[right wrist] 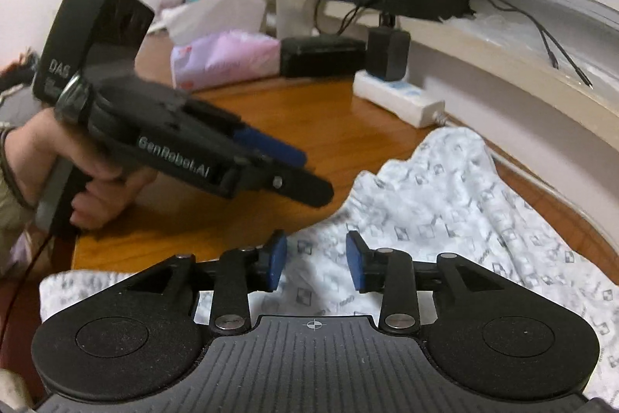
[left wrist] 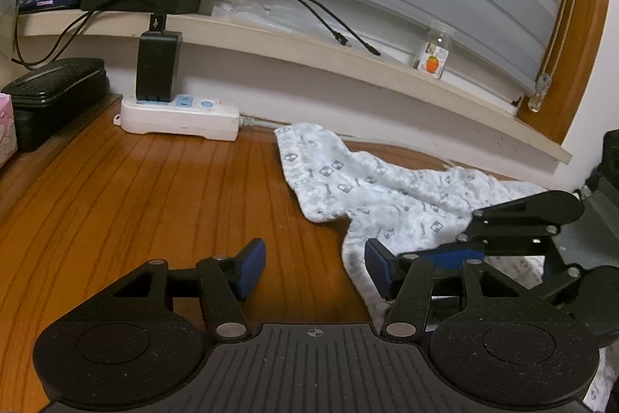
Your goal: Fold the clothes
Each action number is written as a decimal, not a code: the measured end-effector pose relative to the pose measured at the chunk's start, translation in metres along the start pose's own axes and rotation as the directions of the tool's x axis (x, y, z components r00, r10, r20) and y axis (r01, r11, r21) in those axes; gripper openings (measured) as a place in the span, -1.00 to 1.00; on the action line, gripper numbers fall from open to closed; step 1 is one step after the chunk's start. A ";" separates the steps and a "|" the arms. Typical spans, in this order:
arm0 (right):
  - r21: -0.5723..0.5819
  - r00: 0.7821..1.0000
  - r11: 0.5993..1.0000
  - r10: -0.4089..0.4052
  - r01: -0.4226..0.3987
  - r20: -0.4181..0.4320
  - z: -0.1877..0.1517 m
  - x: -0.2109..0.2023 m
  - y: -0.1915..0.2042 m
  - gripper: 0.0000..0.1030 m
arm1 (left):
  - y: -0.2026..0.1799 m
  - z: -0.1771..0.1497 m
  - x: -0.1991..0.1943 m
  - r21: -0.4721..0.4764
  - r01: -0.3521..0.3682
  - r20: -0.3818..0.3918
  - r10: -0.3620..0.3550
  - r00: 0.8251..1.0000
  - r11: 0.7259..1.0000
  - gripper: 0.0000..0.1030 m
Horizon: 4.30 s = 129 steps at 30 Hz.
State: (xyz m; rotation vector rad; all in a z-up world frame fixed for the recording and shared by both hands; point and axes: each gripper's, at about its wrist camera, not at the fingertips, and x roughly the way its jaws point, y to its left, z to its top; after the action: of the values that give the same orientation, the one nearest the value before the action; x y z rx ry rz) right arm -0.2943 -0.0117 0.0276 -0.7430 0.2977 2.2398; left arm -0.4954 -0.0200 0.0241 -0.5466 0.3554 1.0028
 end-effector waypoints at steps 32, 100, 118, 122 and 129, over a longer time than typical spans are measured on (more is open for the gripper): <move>0.122 1.000 0.993 -0.008 0.005 0.017 0.003 -0.014 -0.008 -0.97 | 0.002 0.000 -0.004 -0.036 -0.002 0.019 0.003 1.000 0.999 0.22; 0.471 0.933 0.880 -0.212 0.053 0.292 -0.042 -0.138 -0.066 -0.73 | -0.089 0.008 0.070 0.242 0.268 -0.212 -0.219 0.953 0.932 -0.77; 0.380 0.935 0.925 -0.116 -0.021 0.335 -0.003 -0.087 -0.037 -0.73 | -0.001 0.023 0.019 0.187 -0.004 -0.185 0.039 0.982 0.982 -0.92; 0.357 0.945 0.933 -0.082 -0.039 0.318 0.008 -0.070 -0.029 -0.66 | -0.010 0.018 0.015 0.161 0.062 -0.149 -0.038 0.988 0.985 -0.59; 0.391 0.953 0.919 -0.079 -0.044 0.293 0.008 -0.075 -0.053 -0.19 | -0.005 0.020 0.020 0.136 0.047 -0.153 -0.025 0.988 0.990 -0.58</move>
State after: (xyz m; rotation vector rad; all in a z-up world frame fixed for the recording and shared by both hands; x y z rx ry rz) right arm -0.2186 -0.0151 0.0792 -0.1800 0.5654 2.1402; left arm -0.4809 0.0033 0.0315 -0.5017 0.5448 0.8962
